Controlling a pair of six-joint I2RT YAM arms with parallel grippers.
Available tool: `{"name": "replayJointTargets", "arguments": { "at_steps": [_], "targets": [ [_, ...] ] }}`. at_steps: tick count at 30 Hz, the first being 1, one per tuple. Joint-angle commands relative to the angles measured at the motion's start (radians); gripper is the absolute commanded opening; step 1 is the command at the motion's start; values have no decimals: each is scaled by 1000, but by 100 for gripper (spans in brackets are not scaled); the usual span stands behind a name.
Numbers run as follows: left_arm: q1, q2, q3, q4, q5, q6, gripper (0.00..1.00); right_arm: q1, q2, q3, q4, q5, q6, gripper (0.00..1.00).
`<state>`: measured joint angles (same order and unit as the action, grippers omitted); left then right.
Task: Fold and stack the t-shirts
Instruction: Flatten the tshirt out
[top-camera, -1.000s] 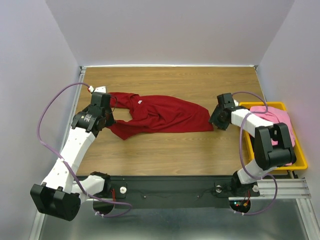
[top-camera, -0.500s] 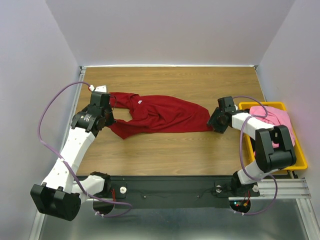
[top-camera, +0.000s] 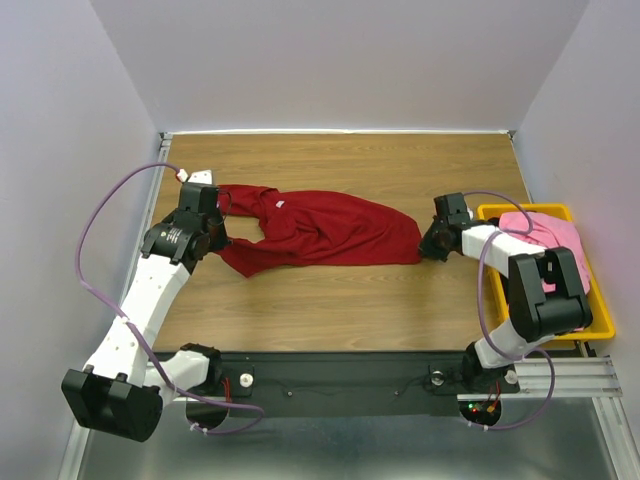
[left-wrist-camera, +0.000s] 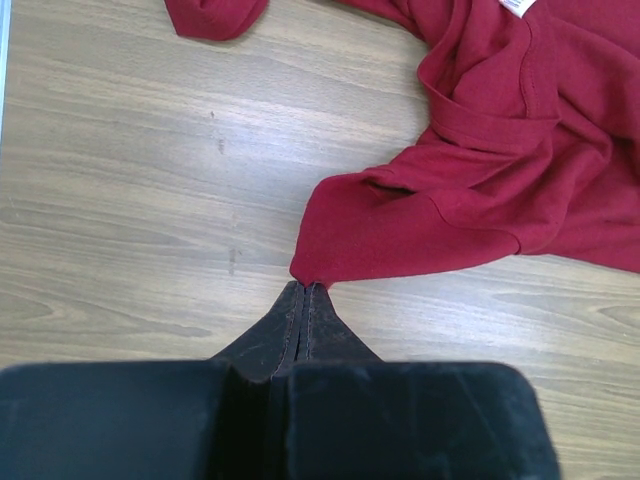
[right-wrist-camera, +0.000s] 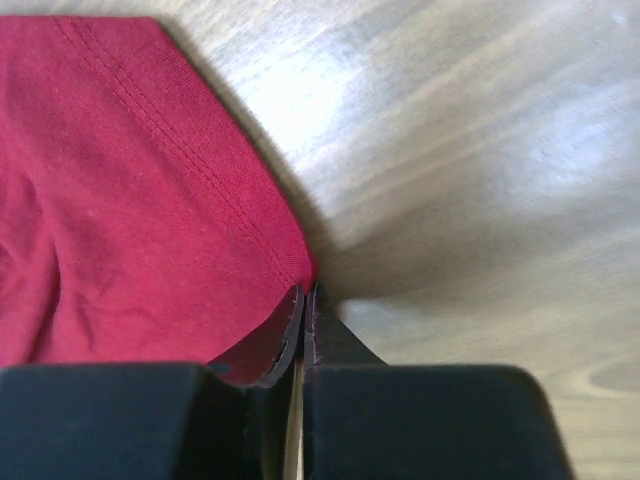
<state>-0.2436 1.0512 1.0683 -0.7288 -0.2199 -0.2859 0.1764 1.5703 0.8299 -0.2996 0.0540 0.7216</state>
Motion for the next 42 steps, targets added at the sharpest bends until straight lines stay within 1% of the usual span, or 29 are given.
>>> {"name": "replayJointTargets", "arguments": {
  "at_steps": [1,3,4,6,7,8,10,11,12,13,14,15,16,17,18,19,21,23,25,26,27,29,32,34,38,42],
  "targets": [
    [12,-34,47,43,2,-10,0,8,-87,96,-59,72,-47,1],
    [17,-34,74,48,-2,-19,0,8,-118,150,-99,118,-77,1],
    [21,-33,87,49,-7,-19,0,6,-131,214,-116,131,-89,1],
    [44,-10,137,55,-15,-9,0,5,-161,283,-159,170,-129,1],
    [65,13,183,58,-16,-4,0,5,-173,361,-171,179,-154,1],
    [66,29,211,61,-15,-1,0,2,-177,395,-182,188,-154,1],
    [107,74,264,78,-12,10,0,-2,-185,466,-197,208,-182,1],
    [124,91,330,83,-6,10,0,-2,-190,495,-200,211,-189,1],
    [153,113,370,85,26,10,0,-5,-188,564,-202,210,-201,1],
    [165,157,460,80,40,2,0,-12,-184,598,-205,207,-211,1],
    [173,176,505,81,54,-2,0,-12,-179,674,-207,205,-227,1],
    [184,216,600,80,77,-12,0,-12,-165,711,-211,204,-235,1],
    [187,236,601,75,85,-16,0,-12,-159,754,-211,202,-244,1],
    [191,257,707,74,96,-19,0,-12,-151,787,-213,201,-260,1],
    [196,279,764,60,102,-22,0,-12,-142,858,-211,202,-267,1],
    [201,320,882,54,106,-27,0,-15,-138,891,-211,204,-281,1],
    [201,345,970,57,112,-36,0,-15,-131,957,-211,211,-290,1],
    [205,351,1037,109,148,-45,0,-15,-125,1052,-211,233,-306,1],
    [207,345,1061,168,162,-56,0,-14,-127,1106,-210,237,-317,1],
    [208,322,1061,199,166,-68,0,-14,-127,1167,-211,239,-332,1],
    [210,308,1059,262,178,-73,0,-14,-128,1192,-210,237,-341,1],
    [210,261,1052,320,189,-78,0,-15,-148,1251,-207,236,-366,1],
    [210,205,1053,399,206,-72,0,-15,-185,1287,-197,242,-416,1],
    [210,185,1062,423,215,-65,0,-14,-213,1289,-194,262,-435,1],
    [210,150,1124,422,215,-58,0,-14,-283,1266,-176,309,-484,1],
    [210,98,1133,448,243,-45,0,-14,-342,1244,-159,323,-517,1]
  ]
}}
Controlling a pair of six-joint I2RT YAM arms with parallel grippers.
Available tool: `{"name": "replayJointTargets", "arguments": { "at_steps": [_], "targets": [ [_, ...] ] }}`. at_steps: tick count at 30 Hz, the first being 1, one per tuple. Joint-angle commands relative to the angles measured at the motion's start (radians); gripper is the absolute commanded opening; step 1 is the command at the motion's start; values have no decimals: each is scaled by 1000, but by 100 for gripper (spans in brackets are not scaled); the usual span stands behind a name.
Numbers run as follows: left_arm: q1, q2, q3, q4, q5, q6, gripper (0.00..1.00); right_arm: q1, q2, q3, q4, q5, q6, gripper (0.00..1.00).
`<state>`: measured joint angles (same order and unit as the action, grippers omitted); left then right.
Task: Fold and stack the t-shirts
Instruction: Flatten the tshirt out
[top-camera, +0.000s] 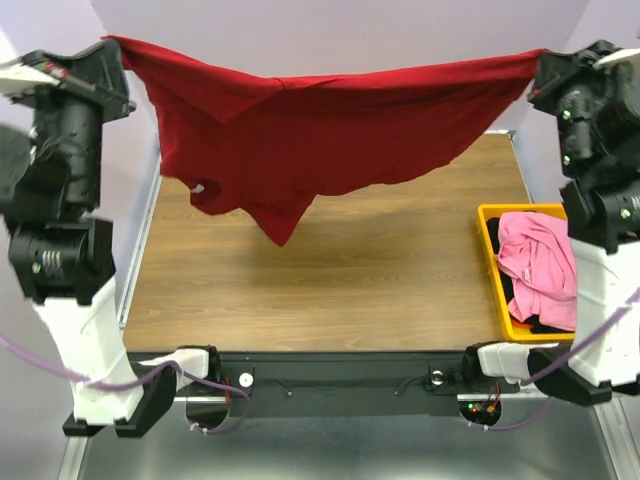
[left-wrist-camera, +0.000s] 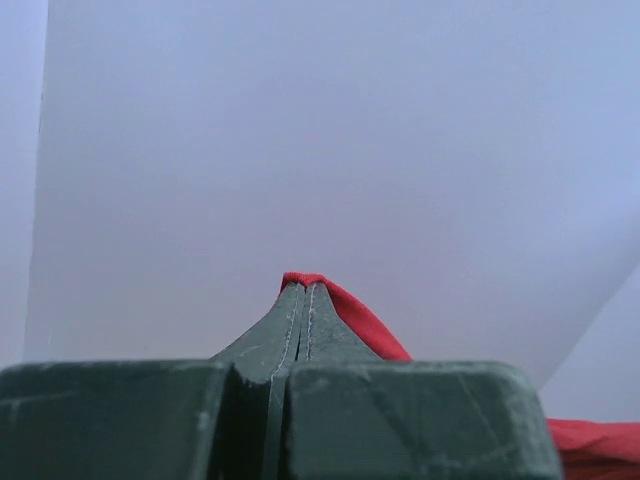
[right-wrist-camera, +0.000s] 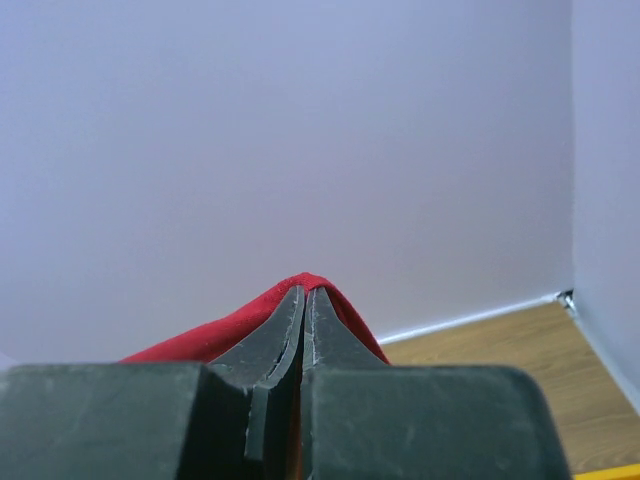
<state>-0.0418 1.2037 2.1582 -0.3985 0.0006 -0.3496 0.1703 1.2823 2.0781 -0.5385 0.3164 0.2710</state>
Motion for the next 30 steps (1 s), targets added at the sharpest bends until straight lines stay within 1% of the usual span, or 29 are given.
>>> {"name": "replayJointTargets", "arguments": {
  "at_steps": [1,5,10,12,13,16,19,20,22,23,25,26,27,28,29,30],
  "targets": [
    [8,-79,49,125,18,21,0,-8,-76,-15,87,64,-72,1],
    [8,-124,80,106,16,18,0,-8,-129,-45,100,59,-88,1],
    [8,-174,69,76,15,26,0,-6,-195,-108,117,30,-79,1],
    [10,-179,46,70,9,34,0,-3,-210,-136,120,24,-76,1],
    [8,-174,29,73,-25,41,0,-3,-210,-145,121,20,-76,1],
    [8,-141,-43,81,-36,69,0,-3,-193,-203,123,3,-66,1],
    [8,-66,-132,121,-28,86,0,-2,-144,-274,127,36,-36,1],
    [8,-9,-165,131,-33,107,0,-2,-123,-283,129,42,-27,1],
    [8,61,-184,145,-45,126,0,-3,-66,-286,127,35,-26,1],
    [8,142,-199,148,-50,145,0,-2,-17,-300,129,30,-24,1],
    [8,222,-221,171,-56,159,0,-3,43,-317,130,44,-13,1],
    [8,299,-237,190,-57,164,0,-5,75,-332,130,49,-9,1],
    [10,339,-256,207,-51,172,0,-3,136,-342,133,50,3,1],
    [11,382,-255,226,-44,175,0,-3,165,-354,141,61,7,1],
    [13,474,-242,227,-36,178,0,-6,199,-365,150,67,10,1],
    [13,520,-201,225,-27,182,0,-6,253,-389,179,76,11,1]
  ]
}}
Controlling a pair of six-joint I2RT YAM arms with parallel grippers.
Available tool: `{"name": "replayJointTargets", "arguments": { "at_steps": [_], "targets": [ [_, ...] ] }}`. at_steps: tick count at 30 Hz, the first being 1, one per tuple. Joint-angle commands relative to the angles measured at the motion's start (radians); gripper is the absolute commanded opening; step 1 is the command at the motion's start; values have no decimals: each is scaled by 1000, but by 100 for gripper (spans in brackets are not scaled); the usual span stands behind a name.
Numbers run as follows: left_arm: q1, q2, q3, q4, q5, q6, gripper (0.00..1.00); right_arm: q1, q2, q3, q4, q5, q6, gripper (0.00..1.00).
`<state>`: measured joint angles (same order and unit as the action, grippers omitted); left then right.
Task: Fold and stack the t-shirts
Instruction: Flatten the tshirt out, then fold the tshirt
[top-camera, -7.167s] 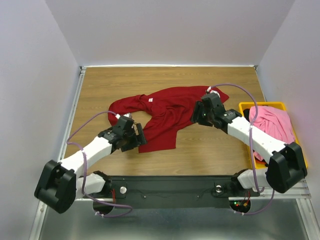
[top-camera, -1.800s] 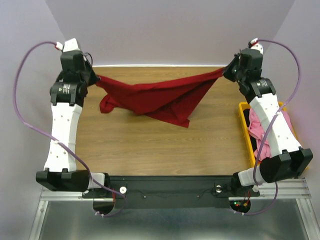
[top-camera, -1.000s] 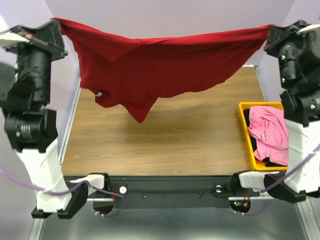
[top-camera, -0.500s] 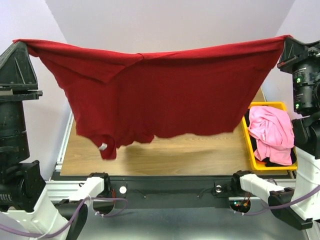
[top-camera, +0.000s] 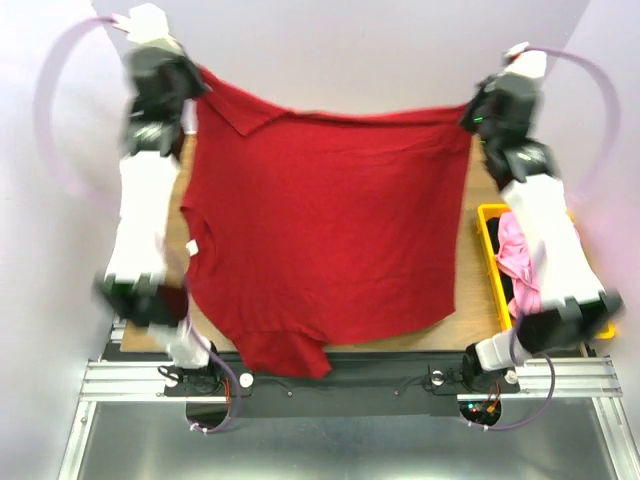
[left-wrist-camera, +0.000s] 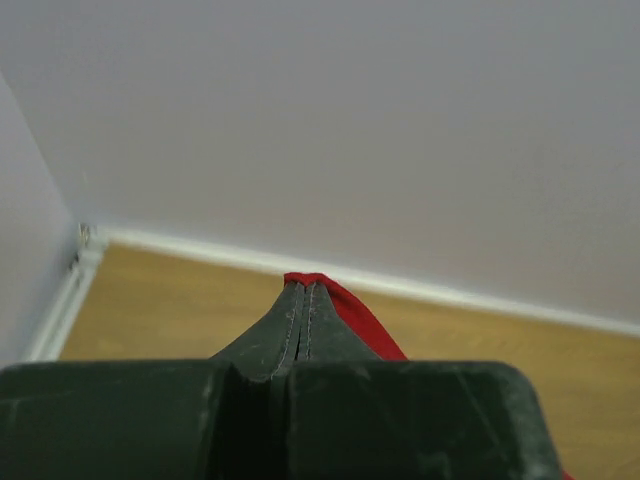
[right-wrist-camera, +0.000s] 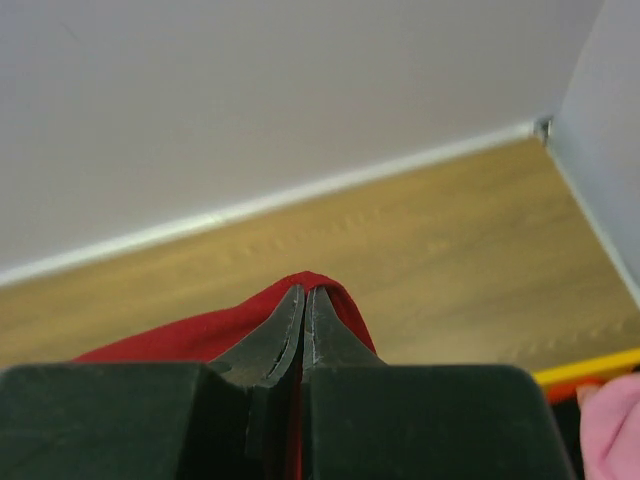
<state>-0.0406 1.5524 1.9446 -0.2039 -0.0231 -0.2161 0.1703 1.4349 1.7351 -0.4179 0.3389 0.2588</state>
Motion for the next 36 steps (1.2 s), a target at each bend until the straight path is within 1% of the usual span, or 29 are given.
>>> {"name": "replayJointTargets", "arguments": {
  "at_steps": [1,2,5,8,9,11,17,18,20,23,24,28,32,36],
  "targets": [
    [11,214,34,28,15,52,0,-9,131,-60,80,58,22,1],
    [11,295,72,26,18,52,0,-17,157,-84,105,55,13,1],
    [11,414,102,40,55,49,0,-41,277,-77,156,20,10,1],
    [13,490,85,75,54,37,0,-61,410,-46,191,-29,-3,1],
    [13,511,76,78,55,28,0,-66,476,-22,203,-59,-3,1],
    [21,570,79,67,75,8,0,-80,548,15,203,-92,-3,1],
    [33,676,82,47,161,-80,0,-110,729,112,203,-196,26,1],
    [57,684,80,50,187,-103,0,-115,742,118,205,-207,33,1],
    [62,705,79,49,215,-120,0,-132,766,132,203,-236,46,1],
    [71,709,67,54,288,-161,0,-149,792,150,203,-268,80,1],
    [73,697,41,67,320,-181,0,-161,803,165,203,-279,94,1],
    [74,646,-51,109,371,-233,0,-166,823,217,203,-285,96,1],
    [74,563,-172,156,397,-316,0,-207,846,287,203,-279,88,1],
    [74,482,-252,178,387,-348,0,-222,875,352,203,-282,82,1]
  ]
}}
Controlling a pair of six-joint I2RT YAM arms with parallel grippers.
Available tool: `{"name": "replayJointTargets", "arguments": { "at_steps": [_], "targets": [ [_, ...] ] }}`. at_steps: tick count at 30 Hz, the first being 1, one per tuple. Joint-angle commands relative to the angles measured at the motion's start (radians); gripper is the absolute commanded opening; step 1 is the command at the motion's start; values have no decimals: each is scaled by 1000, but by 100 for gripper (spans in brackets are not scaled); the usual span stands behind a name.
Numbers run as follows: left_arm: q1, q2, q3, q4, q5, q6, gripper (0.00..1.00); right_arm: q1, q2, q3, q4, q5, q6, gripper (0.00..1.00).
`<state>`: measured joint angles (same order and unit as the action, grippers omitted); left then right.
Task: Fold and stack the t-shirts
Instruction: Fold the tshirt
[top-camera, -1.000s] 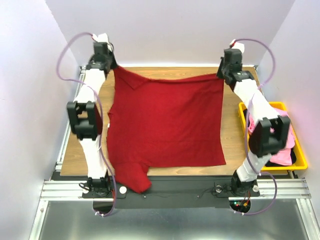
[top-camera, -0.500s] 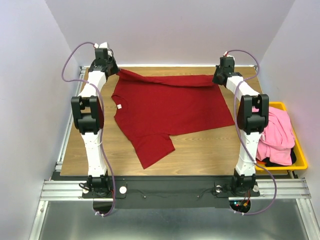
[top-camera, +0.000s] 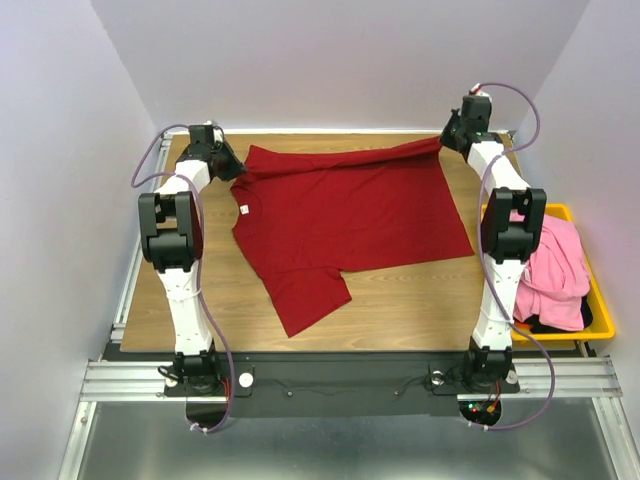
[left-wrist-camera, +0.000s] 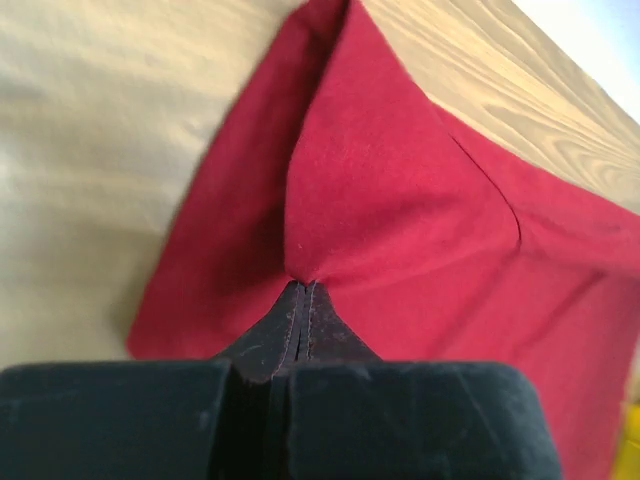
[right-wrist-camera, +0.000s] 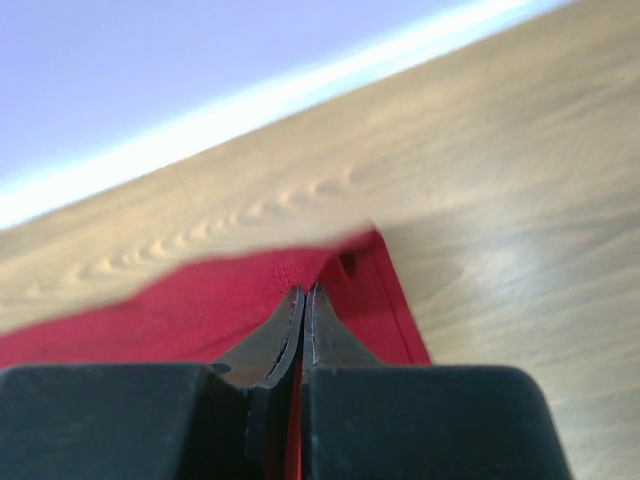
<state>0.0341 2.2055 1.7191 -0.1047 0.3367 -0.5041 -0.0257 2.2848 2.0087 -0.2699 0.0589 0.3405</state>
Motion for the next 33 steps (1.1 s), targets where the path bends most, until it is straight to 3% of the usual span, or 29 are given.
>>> {"name": "replayJointTargets", "arguments": {
  "at_steps": [1,15,25,33],
  "targets": [
    [0,-187,-35,73,16,-60,0,-29,30,90,55,-4,0,1],
    [-19,-366,-160,26,55,-134,0,-39,25,134,55,-24,-20,1],
    [-31,-429,-375,97,59,-178,0,-48,-2,38,55,-2,-32,1],
    [-31,-443,-431,97,75,-172,0,-54,-45,-33,54,-10,-31,1]
  ]
}}
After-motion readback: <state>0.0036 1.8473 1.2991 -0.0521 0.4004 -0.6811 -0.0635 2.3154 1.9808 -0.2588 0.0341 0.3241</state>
